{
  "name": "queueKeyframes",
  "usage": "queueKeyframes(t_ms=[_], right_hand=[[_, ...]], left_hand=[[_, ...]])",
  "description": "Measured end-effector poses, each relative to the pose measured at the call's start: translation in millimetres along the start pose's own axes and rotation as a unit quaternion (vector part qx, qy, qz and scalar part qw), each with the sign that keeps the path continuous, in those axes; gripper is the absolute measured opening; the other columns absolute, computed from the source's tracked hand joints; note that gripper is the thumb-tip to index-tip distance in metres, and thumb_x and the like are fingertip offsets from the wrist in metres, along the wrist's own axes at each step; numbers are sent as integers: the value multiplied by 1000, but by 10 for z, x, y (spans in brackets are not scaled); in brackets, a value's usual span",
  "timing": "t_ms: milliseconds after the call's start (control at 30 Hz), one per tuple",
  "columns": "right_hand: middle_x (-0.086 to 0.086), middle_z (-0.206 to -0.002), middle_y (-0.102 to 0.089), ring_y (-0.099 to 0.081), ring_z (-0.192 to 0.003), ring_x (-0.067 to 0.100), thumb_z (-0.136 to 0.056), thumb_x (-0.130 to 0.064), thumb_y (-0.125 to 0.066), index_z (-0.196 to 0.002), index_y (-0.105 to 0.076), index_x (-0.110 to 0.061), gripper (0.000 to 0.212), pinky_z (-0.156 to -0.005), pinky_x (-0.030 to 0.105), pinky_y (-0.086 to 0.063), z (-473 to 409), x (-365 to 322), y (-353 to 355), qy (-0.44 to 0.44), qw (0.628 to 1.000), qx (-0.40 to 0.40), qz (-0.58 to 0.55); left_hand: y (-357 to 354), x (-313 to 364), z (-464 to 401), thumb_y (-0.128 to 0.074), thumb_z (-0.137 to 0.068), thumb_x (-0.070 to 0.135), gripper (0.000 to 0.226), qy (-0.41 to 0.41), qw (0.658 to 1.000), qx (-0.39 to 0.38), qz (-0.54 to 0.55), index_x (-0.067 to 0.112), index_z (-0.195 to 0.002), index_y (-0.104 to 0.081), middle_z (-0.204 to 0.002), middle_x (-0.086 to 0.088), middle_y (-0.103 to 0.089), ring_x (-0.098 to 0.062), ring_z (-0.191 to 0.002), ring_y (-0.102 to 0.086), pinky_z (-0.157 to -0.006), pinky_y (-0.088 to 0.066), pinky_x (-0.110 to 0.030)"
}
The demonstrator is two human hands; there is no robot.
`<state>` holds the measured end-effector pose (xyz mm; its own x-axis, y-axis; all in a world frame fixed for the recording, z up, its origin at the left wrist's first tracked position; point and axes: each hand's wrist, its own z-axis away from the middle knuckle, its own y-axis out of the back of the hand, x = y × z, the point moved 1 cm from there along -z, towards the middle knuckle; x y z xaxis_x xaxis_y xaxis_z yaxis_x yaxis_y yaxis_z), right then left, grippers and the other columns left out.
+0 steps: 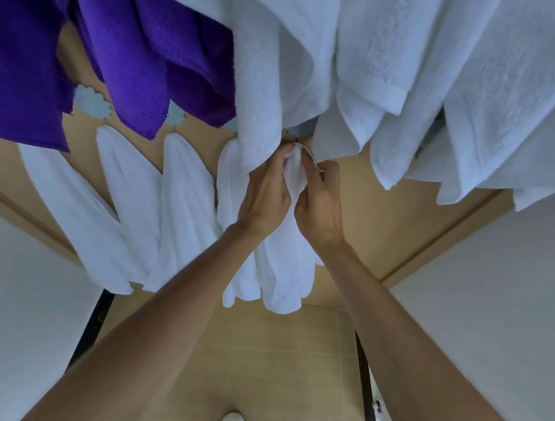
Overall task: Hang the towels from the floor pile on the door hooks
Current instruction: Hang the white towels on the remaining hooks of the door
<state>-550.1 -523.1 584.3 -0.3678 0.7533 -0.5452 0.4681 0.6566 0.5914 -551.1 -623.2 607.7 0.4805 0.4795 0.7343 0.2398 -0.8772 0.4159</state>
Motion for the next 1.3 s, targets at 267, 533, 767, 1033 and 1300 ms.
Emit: queueKeyframes(t_ms=[267,533,767,1033,1300], right_hand=[[20,-126,-45,-45,-112,35,-79,4,-37,-127,-55,-2,51,-102,43,-38,165,60,-42,-54,998,-11,-9],[3,-128,-55,-53,-112,23,-88,-21,-31,-139,-37,-17,52,-95,41,-46,259,0,-32,-198,951,-133,-197],[1,-123,-58,-52,-109,23,-93,-30,-28,-139,-39,-22,48,-94,43,-45,274,65,-135,-211,950,-124,-195],[-9,-143,-46,-40,-132,5,-99,-50,-23,-144,-35,-30,51,-115,35,-29,666,126,-285,-321,867,-200,-325],[-13,-148,-37,-32,-137,7,-100,-46,-23,-148,-27,-31,50,-116,31,-23,1216,450,-480,-365,853,-269,-259]], left_hand=[[-68,28,86,-42,-83,-14,48,35,996,79,-13,2,-126,-58,-113,3,-46,-28,-114,-54,-99,-48,-39],[-140,-67,128,-33,-78,7,58,68,997,22,7,10,-134,-48,-137,-3,-50,-18,-130,-44,-108,-40,-36],[-191,-229,183,-37,-94,7,32,126,992,-5,-7,3,-120,-56,-113,-8,-64,-18,-98,-59,-72,-39,0],[-273,-532,577,-37,-102,16,27,158,982,-98,-38,6,-119,-55,-99,0,-65,-16,-89,-64,-75,-51,-16],[-460,-998,1171,-30,-101,38,49,214,950,-224,-51,30,-150,-23,-147,11,-41,-8,-134,-41,-111,-38,-38]])
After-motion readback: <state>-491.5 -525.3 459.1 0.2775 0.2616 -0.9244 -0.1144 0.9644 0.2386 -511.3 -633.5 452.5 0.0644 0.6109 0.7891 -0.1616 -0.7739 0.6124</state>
